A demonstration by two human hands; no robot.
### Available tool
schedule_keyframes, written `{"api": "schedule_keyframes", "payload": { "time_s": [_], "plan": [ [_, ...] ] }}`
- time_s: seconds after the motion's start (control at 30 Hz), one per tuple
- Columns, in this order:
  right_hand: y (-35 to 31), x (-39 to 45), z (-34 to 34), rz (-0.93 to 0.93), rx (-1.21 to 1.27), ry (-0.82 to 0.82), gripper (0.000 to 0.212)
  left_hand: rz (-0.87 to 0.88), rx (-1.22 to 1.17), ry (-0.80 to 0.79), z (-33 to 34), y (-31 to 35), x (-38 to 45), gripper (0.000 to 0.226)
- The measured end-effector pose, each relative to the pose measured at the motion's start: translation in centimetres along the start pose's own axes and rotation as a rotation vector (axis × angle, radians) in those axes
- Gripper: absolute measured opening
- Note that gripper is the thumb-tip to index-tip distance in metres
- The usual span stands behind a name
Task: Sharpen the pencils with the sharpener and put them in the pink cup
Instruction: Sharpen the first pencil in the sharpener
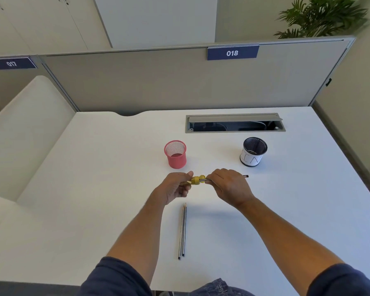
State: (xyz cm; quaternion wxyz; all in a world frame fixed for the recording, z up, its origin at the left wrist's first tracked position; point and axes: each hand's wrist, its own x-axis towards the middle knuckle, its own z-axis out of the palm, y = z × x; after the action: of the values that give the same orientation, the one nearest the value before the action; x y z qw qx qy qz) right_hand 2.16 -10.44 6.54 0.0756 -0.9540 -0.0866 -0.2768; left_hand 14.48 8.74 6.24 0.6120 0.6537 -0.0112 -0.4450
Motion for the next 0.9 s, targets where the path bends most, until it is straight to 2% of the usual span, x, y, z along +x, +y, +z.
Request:
{"api": "schedule_keyframes", "payload": {
  "time_s": [0.17, 0.37, 0.47, 0.57, 0.77, 0.9],
  "plan": [
    [-0.6, -0.3, -0.3, 0.069, 0.049, -0.042, 0.009, 0.003, -0.009, -0.023, 0.5, 0.3, 0.1, 0.028],
    [-0.5, 0.1, -0.2, 0.326, 0.16, -0.429, 0.026, 0.07, 0.103, -0.11, -0.1, -0.1, -0.2, 0.015],
    [-0.3, 0.6, -0.3, 0.487, 0.351, -0.59, 0.024, 0.091, 0.182, -0.14, -0.4, -0.2, -0.4, 0.006],
    [0.2, 0.9, -0.5, 0.633, 0.615, -0.717, 0.028, 0.086, 0.24, -0.155, -0.5, -0.2, -0.6, 0.02],
    [1.1, 0.8, -1.2, 0.751, 0.947, -0.889, 0.032, 0.108, 0.255, -0.169, -0.1, -0.3, -0.7, 0.019],
    [1.6, 0.9, -1.2, 0.833, 1.051, -0.983, 0.034, 0.136, 0.254, -0.174, 0.0, -0.2, -0.8, 0.024]
  ]
}}
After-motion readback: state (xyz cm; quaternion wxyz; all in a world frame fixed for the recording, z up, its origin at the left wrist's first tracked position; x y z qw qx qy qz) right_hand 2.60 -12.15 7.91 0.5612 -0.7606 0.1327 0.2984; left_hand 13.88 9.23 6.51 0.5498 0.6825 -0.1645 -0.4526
